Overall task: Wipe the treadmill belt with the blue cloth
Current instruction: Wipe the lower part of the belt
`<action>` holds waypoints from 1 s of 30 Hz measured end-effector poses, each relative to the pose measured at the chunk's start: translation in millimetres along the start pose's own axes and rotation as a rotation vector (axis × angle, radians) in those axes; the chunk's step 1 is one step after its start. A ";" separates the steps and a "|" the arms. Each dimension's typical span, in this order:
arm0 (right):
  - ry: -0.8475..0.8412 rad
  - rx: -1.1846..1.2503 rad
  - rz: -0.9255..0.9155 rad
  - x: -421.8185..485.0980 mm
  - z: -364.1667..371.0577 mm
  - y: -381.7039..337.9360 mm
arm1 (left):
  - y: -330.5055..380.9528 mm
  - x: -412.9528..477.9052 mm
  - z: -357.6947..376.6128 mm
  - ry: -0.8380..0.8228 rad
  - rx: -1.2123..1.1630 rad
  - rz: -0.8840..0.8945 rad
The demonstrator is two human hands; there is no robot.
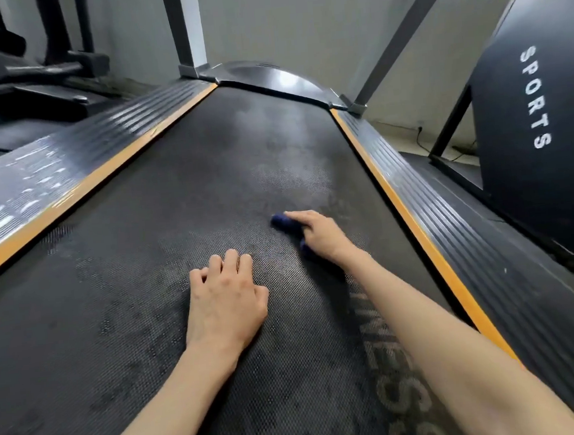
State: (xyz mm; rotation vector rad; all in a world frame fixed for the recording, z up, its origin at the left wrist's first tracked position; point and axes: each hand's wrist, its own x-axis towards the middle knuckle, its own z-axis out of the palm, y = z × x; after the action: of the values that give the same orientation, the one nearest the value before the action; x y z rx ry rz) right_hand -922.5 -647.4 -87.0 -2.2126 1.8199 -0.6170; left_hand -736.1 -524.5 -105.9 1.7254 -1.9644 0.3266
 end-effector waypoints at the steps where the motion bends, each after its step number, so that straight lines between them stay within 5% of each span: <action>1: 0.065 0.007 0.154 -6.4 -17.7 22.7 | 0.0 0.5 0.0 0.002 -0.001 0.003; 4: 0.107 -0.036 0.450 -25.1 -49.8 56.4 | -1.2 2.3 0.7 -0.010 0.004 0.007; 8: 0.034 -0.159 0.304 -43.9 -48.6 50.6 | -0.5 2.6 -0.5 0.005 -0.001 0.010; 15: 0.200 -0.050 0.187 -108.7 -44.5 57.6 | 1.9 -2.6 -3.6 -0.020 0.011 0.011; 21: 0.226 0.022 0.466 -54.2 -57.0 84.2 | 0.5 -2.2 -5.5 -0.030 -0.010 0.008; 30: 0.079 0.059 0.053 -192.0 -66.1 50.8 | -0.1 1.8 -3.7 -0.029 -0.016 0.020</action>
State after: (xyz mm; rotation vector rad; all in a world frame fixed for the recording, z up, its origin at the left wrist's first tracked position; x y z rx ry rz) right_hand -1025.4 -465.2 -84.8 -2.1231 1.8665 -0.7472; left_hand -735.4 -524.3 -101.9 1.7106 -2.0010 0.2932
